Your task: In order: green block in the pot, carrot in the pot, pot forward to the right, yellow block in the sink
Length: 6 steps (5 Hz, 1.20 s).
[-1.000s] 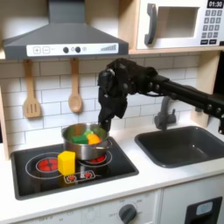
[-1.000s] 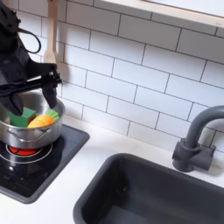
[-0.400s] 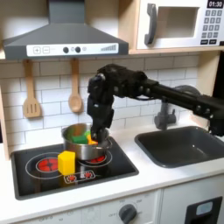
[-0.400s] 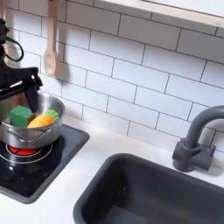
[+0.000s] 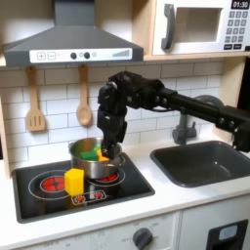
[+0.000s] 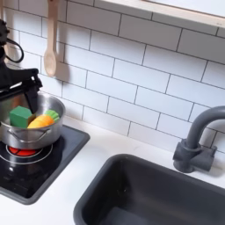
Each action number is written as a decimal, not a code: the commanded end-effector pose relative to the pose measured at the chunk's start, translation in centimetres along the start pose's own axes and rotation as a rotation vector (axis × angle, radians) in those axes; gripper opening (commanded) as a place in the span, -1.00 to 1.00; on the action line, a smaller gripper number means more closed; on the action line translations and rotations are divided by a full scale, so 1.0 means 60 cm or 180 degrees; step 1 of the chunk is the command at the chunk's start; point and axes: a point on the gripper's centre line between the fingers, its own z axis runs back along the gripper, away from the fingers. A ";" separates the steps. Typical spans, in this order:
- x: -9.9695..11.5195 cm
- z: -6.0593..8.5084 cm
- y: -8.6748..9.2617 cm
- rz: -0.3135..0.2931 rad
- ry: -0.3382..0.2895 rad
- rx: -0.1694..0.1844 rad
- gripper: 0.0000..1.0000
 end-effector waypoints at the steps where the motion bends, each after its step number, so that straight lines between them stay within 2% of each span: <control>1: -0.004 0.007 -0.013 0.0375 0.0053 -0.0058 1.00; 2: 0.017 0.008 -0.009 0.0590 0.0006 0.0045 1.00; 3: 0.025 -0.008 -0.010 0.0712 0.0027 0.0140 1.00; 4: 0.039 -0.015 0.000 0.0820 0.0061 0.0315 1.00; 5: 0.045 -0.030 0.013 0.0826 0.0153 0.0486 1.00; 6: 0.043 -0.040 0.015 0.0824 0.0212 0.0539 1.00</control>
